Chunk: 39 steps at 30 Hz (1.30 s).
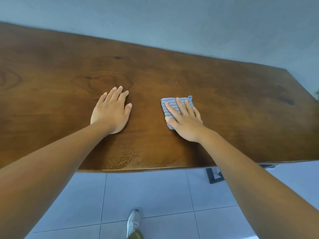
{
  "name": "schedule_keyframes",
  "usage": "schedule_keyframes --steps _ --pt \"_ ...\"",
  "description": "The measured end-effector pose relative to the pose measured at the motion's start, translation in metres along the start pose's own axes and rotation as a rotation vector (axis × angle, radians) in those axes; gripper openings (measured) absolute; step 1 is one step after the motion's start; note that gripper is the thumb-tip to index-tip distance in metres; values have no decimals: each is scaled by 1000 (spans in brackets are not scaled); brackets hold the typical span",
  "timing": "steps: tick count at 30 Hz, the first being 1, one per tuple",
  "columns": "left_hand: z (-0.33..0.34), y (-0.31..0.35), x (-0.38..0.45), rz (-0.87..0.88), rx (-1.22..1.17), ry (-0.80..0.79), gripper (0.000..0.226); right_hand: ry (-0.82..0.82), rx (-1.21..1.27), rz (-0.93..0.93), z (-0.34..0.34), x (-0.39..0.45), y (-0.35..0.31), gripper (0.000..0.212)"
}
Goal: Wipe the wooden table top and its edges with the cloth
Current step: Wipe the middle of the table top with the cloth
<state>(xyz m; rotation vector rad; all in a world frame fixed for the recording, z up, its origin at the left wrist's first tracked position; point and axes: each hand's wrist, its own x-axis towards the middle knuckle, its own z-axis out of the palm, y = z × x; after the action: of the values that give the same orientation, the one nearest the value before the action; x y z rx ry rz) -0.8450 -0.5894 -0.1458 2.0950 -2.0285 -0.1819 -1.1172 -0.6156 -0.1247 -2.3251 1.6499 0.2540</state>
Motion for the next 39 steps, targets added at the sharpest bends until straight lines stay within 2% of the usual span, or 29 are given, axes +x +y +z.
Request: schedule_keyframes --steps 3,5,11,17,19,23,26,29,34,39 --pt "-1 0 0 2 -4 -8 60 56 40 122 8 0 -20 56" --pt "-2 0 0 2 -4 -10 60 69 57 125 16 -16 -35 57" --pt "1 -1 1 3 -4 8 60 209 -82 -124 57 -97 -42 59" --pt "1 0 0 -2 2 3 60 133 -182 -367 43 -113 23 54" --pt "0 1 1 -6 2 4 60 111 -178 -317 30 -99 49 54" --pt "-1 2 1 -17 -5 10 59 58 -85 -59 8 -53 86 52" --pt "0 4 1 -22 -4 10 59 42 -26 91 3 -33 84 56" --pt "0 3 2 -24 6 5 59 44 23 137 8 -44 62 58" --pt "1 2 3 -23 14 1 60 194 -75 -77 46 -111 49 59" --pt "2 2 3 -41 25 8 60 81 -187 -369 40 -130 90 56"
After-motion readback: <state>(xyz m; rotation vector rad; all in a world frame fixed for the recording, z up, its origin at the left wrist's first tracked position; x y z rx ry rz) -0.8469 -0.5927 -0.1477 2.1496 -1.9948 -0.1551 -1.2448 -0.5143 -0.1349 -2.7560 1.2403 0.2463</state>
